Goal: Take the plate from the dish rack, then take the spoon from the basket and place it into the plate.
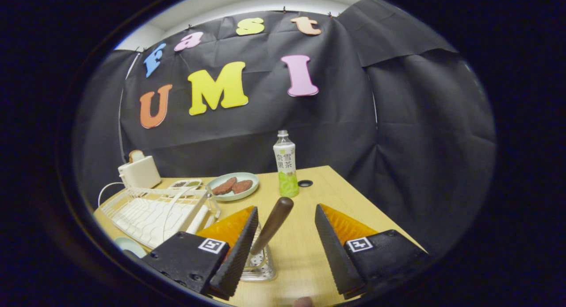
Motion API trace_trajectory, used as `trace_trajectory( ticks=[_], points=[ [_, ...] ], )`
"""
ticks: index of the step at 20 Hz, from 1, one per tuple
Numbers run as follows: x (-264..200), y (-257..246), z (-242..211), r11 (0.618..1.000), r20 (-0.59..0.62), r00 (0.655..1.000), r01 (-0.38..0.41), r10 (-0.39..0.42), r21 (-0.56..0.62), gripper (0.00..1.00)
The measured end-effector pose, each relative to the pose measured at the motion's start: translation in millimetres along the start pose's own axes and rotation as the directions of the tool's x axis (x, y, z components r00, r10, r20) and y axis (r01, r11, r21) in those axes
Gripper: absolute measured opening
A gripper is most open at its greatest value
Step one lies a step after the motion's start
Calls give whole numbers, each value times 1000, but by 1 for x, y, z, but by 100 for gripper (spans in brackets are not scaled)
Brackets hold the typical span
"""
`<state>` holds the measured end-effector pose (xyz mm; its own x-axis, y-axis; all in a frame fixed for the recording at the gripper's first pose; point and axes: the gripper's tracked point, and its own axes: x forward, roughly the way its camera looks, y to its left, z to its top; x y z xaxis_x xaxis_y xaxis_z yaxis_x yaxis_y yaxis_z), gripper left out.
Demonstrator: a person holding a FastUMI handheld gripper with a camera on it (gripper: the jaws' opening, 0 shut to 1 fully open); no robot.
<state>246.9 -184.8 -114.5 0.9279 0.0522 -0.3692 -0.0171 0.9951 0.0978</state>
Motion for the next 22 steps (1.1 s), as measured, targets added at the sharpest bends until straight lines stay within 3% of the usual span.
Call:
trace_trajectory(
  ticks=[10, 16, 22],
  points=[
    [-11, 25, 12, 998, 0, 998, -65, 65, 28, 28],
    [-19, 48, 21, 996, 3, 997, -80, 79, 42, 13],
    [-38, 47, 51, 1000, 75, 997, -25, 25, 7, 12]
  ],
)
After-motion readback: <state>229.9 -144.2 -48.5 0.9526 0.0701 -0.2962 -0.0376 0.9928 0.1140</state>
